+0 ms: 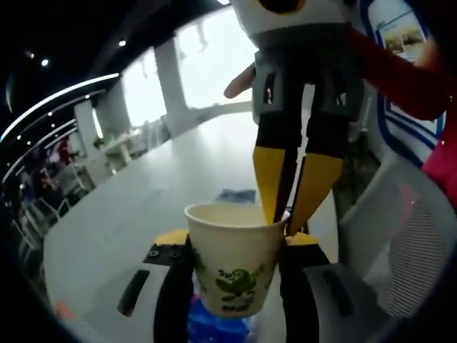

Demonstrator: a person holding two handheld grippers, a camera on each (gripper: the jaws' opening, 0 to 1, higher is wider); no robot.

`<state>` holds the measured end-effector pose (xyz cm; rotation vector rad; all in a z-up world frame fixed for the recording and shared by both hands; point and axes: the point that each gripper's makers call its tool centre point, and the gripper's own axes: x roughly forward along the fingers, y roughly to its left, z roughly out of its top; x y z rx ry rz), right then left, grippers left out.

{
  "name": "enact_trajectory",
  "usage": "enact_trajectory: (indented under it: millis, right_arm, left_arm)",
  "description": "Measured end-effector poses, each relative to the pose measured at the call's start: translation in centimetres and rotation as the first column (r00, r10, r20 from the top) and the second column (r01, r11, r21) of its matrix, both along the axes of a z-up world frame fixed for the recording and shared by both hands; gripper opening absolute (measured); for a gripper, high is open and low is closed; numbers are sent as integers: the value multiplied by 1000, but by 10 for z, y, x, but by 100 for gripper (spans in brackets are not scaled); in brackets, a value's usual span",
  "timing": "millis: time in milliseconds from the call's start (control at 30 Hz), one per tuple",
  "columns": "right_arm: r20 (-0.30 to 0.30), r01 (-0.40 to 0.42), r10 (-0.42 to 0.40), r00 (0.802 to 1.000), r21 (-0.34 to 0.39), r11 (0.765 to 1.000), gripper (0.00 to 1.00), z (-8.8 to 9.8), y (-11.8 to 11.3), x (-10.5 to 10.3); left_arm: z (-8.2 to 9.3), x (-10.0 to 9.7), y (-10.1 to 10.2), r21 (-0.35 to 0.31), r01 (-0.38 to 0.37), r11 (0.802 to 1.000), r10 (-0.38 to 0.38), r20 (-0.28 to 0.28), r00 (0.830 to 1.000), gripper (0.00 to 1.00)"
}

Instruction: Arrange the tabletop items into an orderly group along one side of the table until the central work area is clear of visible clutter.

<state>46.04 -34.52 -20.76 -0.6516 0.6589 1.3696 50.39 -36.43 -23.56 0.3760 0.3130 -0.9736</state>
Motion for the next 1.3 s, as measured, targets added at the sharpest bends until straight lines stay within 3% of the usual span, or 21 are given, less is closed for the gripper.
enact_trajectory:
  millis: [367, 800, 933, 1300]
  right_arm:
    - [8, 33, -33, 999, 39, 999, 15, 5, -2, 5]
    - [20, 100, -103, 995, 100, 990, 41, 10, -8, 13]
    - [24, 125, -129, 991, 122, 985, 54, 12, -9, 16]
    - [11, 197, -202, 979, 189, 962, 75, 11, -13, 22]
  left_arm:
    - [0, 2, 2, -8, -8, 1000, 8, -2, 1000, 44]
    - [0, 4, 3, -13, -17, 1000, 17, -5, 1000, 44]
    - [0, 4, 4, -15, -20, 1000, 20, -6, 1000, 44]
    - [1, 5, 5, -25, -25, 999, 25, -11, 1000, 44]
